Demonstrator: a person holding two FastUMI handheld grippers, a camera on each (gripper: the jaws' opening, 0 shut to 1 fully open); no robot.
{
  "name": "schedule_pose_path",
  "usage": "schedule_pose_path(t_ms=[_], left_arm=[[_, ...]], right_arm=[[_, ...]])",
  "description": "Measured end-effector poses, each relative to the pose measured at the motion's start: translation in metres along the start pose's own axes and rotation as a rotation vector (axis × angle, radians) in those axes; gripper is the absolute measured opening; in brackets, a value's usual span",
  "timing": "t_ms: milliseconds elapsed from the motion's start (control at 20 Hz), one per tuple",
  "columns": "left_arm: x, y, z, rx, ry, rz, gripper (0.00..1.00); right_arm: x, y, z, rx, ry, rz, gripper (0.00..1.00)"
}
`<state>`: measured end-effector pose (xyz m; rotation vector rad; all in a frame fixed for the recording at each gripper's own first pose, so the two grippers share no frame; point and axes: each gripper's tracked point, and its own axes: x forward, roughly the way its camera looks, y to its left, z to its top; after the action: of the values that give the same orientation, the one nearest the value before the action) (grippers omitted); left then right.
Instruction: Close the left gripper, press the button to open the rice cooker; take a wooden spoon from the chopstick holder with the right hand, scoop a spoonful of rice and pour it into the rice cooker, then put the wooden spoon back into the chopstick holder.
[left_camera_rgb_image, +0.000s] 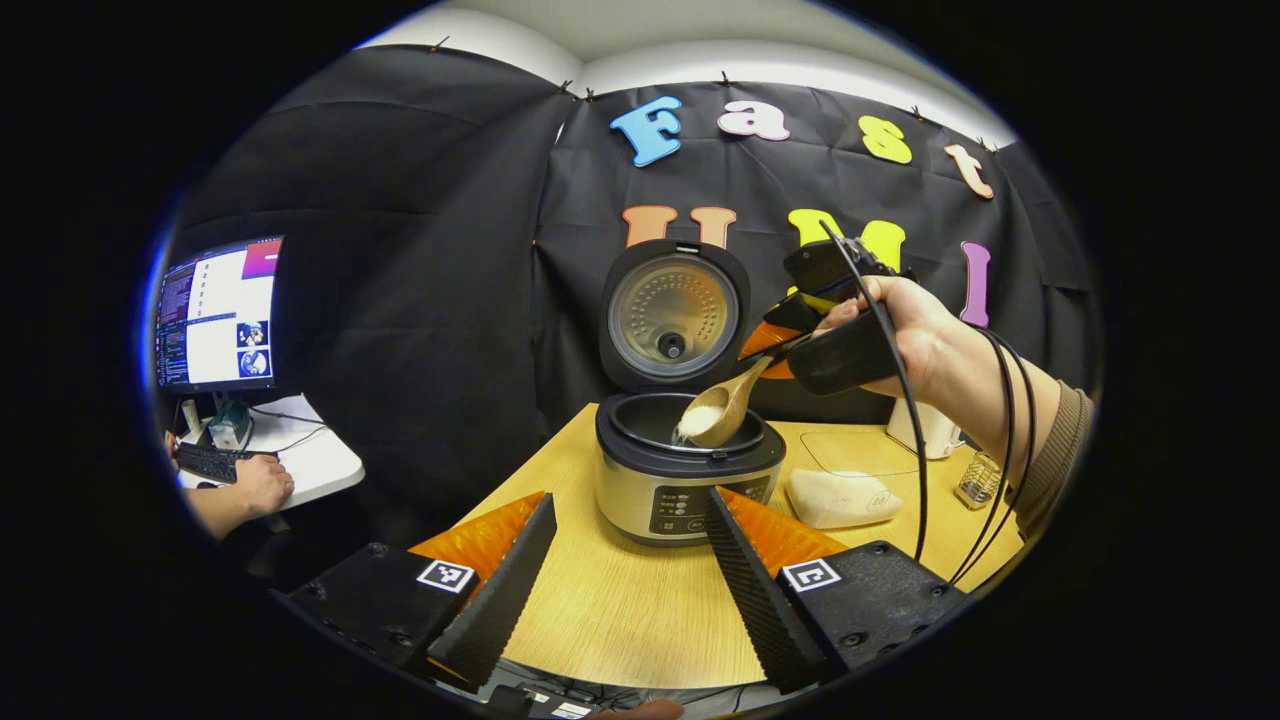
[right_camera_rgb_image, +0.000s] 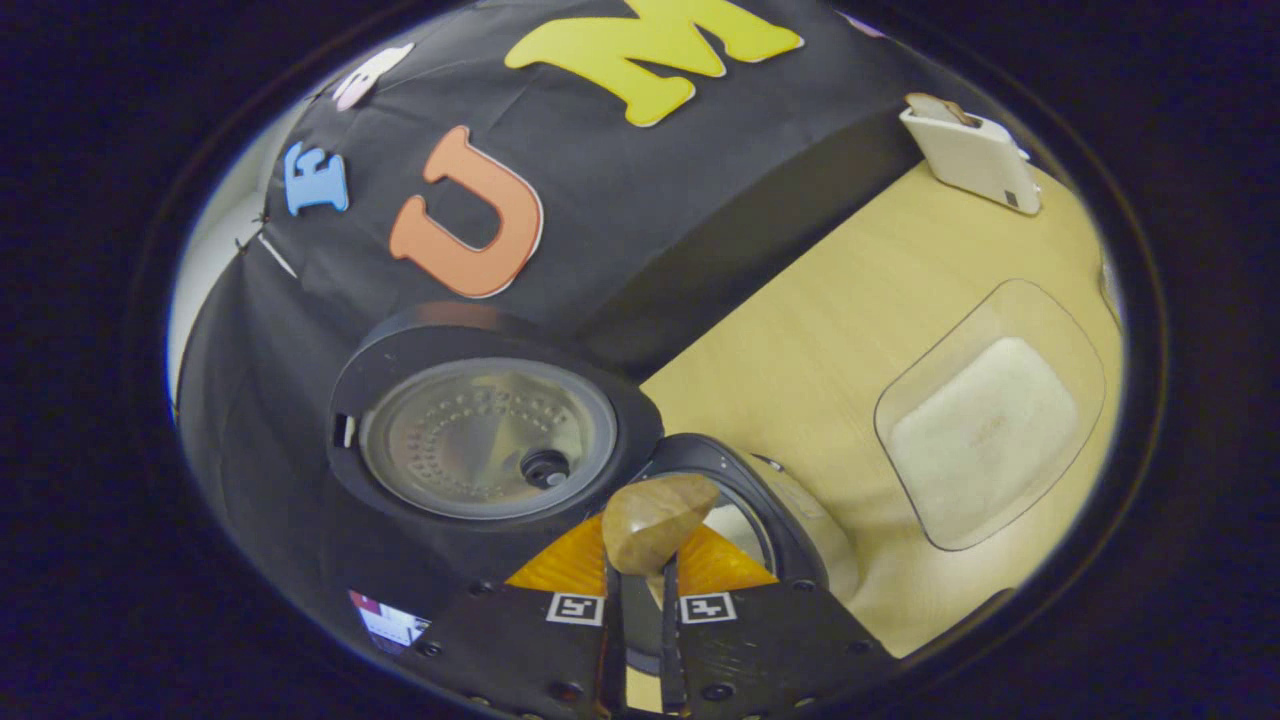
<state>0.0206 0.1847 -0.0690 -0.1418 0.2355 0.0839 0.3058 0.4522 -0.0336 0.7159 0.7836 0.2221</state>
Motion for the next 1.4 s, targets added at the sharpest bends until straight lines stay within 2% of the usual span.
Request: schedule_pose_path(t_ms=[350, 650, 1100, 1400], left_arm=[[0.002, 0.008, -0.004, -0.004, 0.014, 0.017, 0.96], [-0.004, 0.011, 0.000, -0.014, 0.000, 0.022, 0.96], [-0.003, 0.028, -0.005, -0.023, 0.014, 0.052, 0.96], [-0.005, 0.029, -0.003, -0.017, 0.005, 0.060, 0.96]], right_arm=[[0.003, 0.013, 0.001, -0.300, -0.056, -0.069, 0.13], [0.004, 0.031, 0.001, -0.570, -0.101, -0.086, 0.13], [0.002, 0.047, -0.003, -0.918, -0.180, -0.191, 0.13], [-0.004, 0.063, -0.008, -1.163, -0.277, -0.253, 0.13]])
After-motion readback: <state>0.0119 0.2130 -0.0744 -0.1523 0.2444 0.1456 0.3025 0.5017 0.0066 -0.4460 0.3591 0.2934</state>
